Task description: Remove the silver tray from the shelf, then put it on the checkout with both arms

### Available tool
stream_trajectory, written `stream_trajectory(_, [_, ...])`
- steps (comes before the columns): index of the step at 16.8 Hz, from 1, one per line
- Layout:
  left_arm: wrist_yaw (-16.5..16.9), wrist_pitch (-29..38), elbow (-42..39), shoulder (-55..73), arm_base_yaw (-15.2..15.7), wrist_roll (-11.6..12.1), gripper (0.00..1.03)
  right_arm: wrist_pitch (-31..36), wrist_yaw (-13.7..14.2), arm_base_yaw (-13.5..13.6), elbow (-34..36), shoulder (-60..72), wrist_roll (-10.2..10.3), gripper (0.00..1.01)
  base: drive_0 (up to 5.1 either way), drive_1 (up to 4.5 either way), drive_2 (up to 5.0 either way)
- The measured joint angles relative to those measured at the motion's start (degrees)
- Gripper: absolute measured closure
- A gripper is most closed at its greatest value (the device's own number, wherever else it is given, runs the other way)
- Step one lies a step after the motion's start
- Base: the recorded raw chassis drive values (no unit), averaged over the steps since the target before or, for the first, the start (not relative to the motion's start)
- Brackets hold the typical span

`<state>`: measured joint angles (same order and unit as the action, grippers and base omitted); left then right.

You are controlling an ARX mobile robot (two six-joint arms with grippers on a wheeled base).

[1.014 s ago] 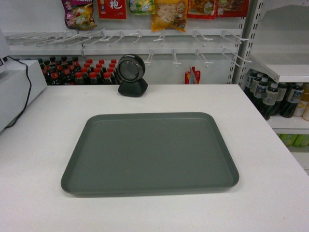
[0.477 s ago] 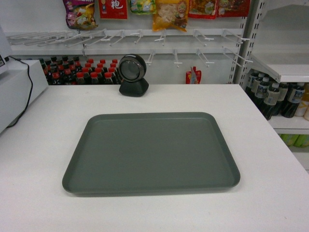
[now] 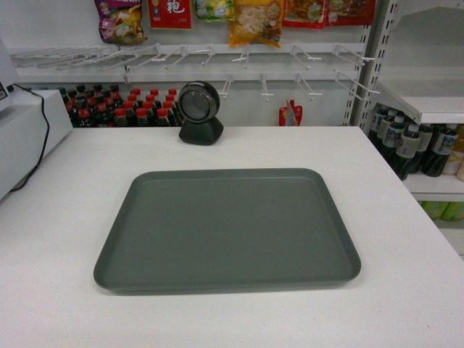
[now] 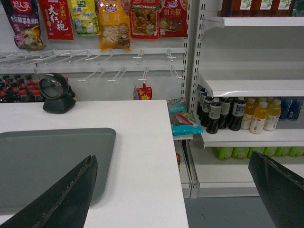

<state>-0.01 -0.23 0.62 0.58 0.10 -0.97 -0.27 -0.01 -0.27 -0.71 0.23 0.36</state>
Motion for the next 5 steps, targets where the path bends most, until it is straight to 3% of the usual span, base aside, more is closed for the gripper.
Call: stream_trajectory(5, [0.00, 0.00, 0.00, 0.00, 0.00, 0.00, 0.05, 0.00, 0.00, 0.00, 0.00, 0.00, 0.00, 0.03, 0.0, 0.00, 0.0])
